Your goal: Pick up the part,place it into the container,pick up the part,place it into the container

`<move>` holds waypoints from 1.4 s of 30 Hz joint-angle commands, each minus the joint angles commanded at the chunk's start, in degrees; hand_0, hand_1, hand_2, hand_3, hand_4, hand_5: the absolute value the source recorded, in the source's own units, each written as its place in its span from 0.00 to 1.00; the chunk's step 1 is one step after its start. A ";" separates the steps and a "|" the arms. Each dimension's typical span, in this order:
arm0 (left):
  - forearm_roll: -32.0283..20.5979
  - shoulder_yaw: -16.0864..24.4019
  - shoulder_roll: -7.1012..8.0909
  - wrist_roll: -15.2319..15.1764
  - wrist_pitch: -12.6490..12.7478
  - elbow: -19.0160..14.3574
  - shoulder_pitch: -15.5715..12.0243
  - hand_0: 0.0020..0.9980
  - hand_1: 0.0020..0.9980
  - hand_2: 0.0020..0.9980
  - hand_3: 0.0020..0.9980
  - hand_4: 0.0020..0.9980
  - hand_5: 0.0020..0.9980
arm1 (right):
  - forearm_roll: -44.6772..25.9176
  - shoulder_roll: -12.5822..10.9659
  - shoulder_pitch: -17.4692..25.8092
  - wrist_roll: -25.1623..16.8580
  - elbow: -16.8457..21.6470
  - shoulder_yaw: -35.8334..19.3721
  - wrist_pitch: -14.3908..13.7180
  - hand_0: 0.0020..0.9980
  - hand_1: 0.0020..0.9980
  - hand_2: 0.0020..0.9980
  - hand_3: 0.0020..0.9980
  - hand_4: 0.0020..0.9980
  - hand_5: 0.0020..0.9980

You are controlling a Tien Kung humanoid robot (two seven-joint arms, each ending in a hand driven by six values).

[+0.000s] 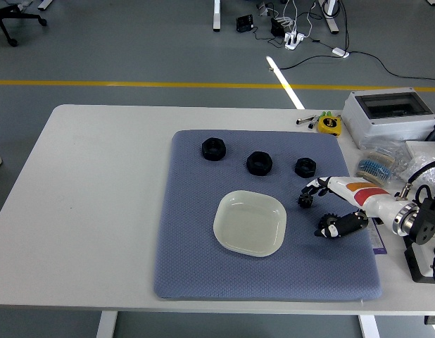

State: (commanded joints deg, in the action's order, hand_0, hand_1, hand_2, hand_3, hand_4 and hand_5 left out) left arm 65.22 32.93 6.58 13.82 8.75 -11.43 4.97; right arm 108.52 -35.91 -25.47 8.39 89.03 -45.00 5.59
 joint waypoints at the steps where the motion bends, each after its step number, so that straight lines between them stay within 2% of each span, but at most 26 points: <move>1: 0.02 0.01 0.00 0.00 -0.01 0.00 -0.01 0.66 0.54 0.57 0.56 0.64 0.62 | 1.12 0.03 -0.15 0.01 -0.18 0.20 0.07 0.73 0.70 0.72 0.77 1.00 0.20; 6: 0.25 0.11 0.05 0.04 -0.06 0.00 0.07 0.66 0.54 0.57 0.56 0.64 0.62 | 10.45 0.05 -1.11 0.16 -1.22 1.35 1.13 0.72 0.70 0.72 0.76 1.00 0.21; 9: -0.05 -0.14 0.12 -0.05 -0.01 0.00 0.18 0.66 0.54 0.57 0.56 0.64 0.62 | 12.51 -0.03 -1.36 0.30 -1.62 1.78 2.05 0.72 0.70 0.72 0.76 1.00 0.21; 22: -0.64 -0.37 0.00 -0.15 0.17 0.04 0.29 0.66 0.54 0.57 0.56 0.64 0.62 | 10.84 0.43 -1.56 0.07 -2.95 3.52 3.05 0.67 0.66 0.68 0.74 1.00 0.22; 33: -0.75 -0.49 -0.01 -0.20 0.18 0.04 0.37 0.66 0.54 0.57 0.56 0.64 0.62 | 7.75 1.44 -2.06 -0.40 -6.64 4.53 2.22 0.65 0.64 0.67 0.71 0.97 0.23; 34: -0.76 -0.50 -0.01 -0.21 0.19 0.04 0.36 0.66 0.54 0.57 0.56 0.64 0.61 | 7.52 1.51 -2.08 -0.45 -6.82 4.61 2.17 0.63 0.62 0.61 0.62 0.88 0.22; 39: -0.40 -0.26 -0.06 -0.13 0.12 0.03 0.33 0.66 0.54 0.57 0.56 0.64 0.61 | 6.50 1.92 -2.27 -0.73 -7.68 5.10 1.23 0.63 0.62 0.61 0.62 0.88 0.22; 40: -0.31 -0.21 -0.08 -0.11 0.09 0.03 0.32 0.66 0.54 0.57 0.56 0.64 0.61 | 6.18 2.05 -2.37 -0.62 -7.97 5.26 0.93 0.55 0.54 0.53 0.53 0.72 0.20; 42: -0.20 -0.15 -0.08 -0.10 0.05 0.02 0.28 0.66 0.54 0.57 0.56 0.64 0.61 | 5.55 2.21 -2.52 -0.37 -8.39 5.47 0.36 0.55 0.54 0.53 0.53 0.72 0.20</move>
State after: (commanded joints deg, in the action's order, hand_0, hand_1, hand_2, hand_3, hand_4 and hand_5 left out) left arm 65.01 32.78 6.51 13.71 8.80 -11.40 5.24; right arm 114.07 -33.70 -27.99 8.02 80.64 -39.53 5.95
